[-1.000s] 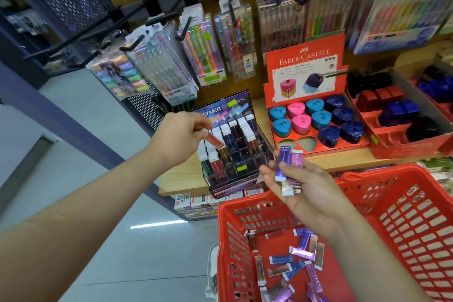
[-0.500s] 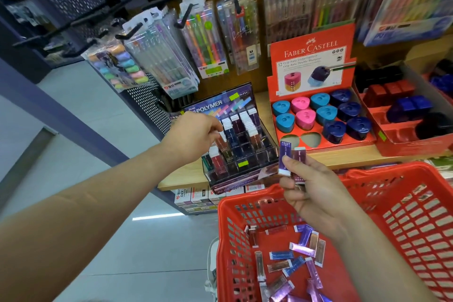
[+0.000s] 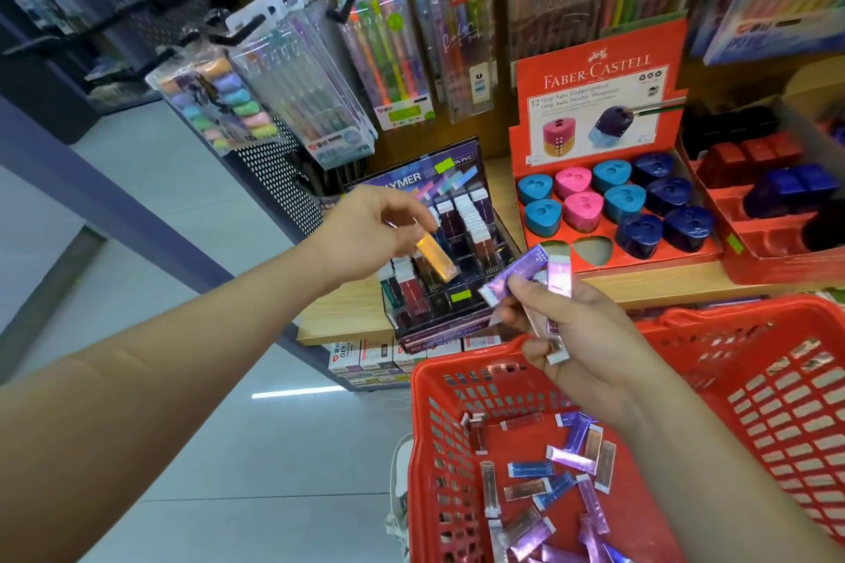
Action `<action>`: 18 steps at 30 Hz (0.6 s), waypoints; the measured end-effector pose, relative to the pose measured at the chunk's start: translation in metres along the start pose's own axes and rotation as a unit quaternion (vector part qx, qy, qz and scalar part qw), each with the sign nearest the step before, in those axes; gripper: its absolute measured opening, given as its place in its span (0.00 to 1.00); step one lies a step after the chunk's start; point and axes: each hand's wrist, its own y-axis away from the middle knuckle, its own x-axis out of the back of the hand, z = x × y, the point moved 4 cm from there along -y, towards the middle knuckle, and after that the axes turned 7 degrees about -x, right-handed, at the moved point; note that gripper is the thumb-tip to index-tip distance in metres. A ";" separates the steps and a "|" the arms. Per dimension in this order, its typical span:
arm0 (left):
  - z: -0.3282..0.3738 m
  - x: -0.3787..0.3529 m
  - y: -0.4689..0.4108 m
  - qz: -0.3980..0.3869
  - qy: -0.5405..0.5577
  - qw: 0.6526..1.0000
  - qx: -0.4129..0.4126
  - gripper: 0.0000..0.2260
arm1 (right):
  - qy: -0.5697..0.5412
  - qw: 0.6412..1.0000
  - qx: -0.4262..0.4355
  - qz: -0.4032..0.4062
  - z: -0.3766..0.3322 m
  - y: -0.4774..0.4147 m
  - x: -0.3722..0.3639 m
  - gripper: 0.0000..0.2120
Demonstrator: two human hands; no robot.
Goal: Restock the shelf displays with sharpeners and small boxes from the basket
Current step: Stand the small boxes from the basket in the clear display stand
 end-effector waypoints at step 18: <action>0.014 -0.035 -0.039 0.052 -0.102 0.991 -0.075 0.05 | 0.069 0.995 0.035 0.057 -0.012 -0.024 0.034 0.04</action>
